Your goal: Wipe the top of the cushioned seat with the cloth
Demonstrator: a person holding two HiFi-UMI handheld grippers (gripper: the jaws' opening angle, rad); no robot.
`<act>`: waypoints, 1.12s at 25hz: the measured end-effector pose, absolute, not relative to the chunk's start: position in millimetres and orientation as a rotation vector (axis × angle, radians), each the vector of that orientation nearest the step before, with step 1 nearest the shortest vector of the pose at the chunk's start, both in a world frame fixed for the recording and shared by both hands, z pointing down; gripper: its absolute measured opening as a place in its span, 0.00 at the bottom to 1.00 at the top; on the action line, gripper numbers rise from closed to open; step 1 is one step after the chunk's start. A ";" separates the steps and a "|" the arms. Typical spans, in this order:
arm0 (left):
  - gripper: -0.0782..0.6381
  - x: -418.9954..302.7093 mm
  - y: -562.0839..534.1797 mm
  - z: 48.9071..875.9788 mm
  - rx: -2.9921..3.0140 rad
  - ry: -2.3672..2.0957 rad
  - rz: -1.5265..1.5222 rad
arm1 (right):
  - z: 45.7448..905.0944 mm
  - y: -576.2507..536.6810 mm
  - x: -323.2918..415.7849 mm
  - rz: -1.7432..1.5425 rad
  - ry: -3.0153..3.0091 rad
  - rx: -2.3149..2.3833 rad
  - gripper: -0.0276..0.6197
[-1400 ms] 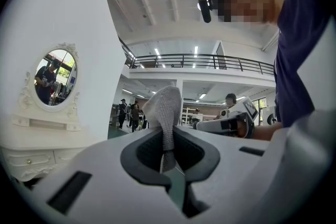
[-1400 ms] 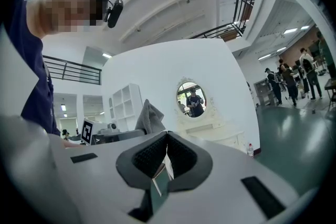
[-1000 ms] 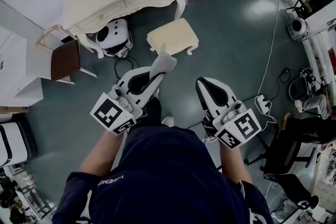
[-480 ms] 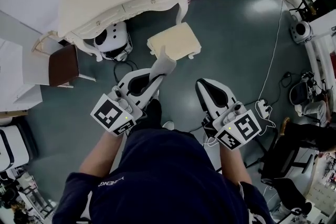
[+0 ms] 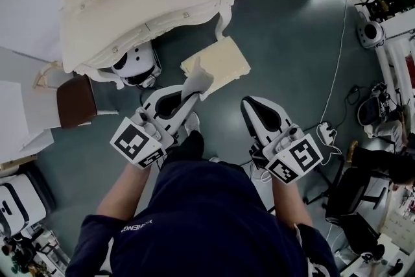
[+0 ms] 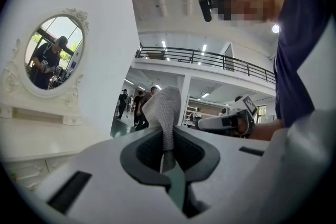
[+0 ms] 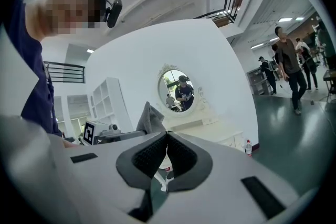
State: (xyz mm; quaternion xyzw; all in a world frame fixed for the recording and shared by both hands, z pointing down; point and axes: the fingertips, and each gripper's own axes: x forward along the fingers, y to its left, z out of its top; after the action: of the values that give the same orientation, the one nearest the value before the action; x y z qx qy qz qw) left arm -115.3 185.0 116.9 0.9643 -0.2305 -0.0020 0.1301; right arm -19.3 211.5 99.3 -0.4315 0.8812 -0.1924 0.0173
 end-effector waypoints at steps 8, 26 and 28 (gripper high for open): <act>0.14 -128.9 104.9 135.4 2.784 -0.609 0.055 | 116.2 135.2 -26.4 -0.692 2.708 -1.411 0.08; 0.14 -110.8 21.6 228.3 2.658 -0.693 0.182 | 194.5 51.6 -10.3 -0.880 2.768 -1.349 0.08; 0.14 -105.5 13.7 249.0 2.635 -0.742 0.215 | 210.3 42.7 -3.9 -0.904 2.800 -1.316 0.08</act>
State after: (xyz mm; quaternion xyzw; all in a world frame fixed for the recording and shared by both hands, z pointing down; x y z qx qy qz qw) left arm -105.5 13.7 249.0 0.9409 -0.2649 0.0767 0.1967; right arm -3.9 42.7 210.3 -0.4079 0.8680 -0.2801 -0.0405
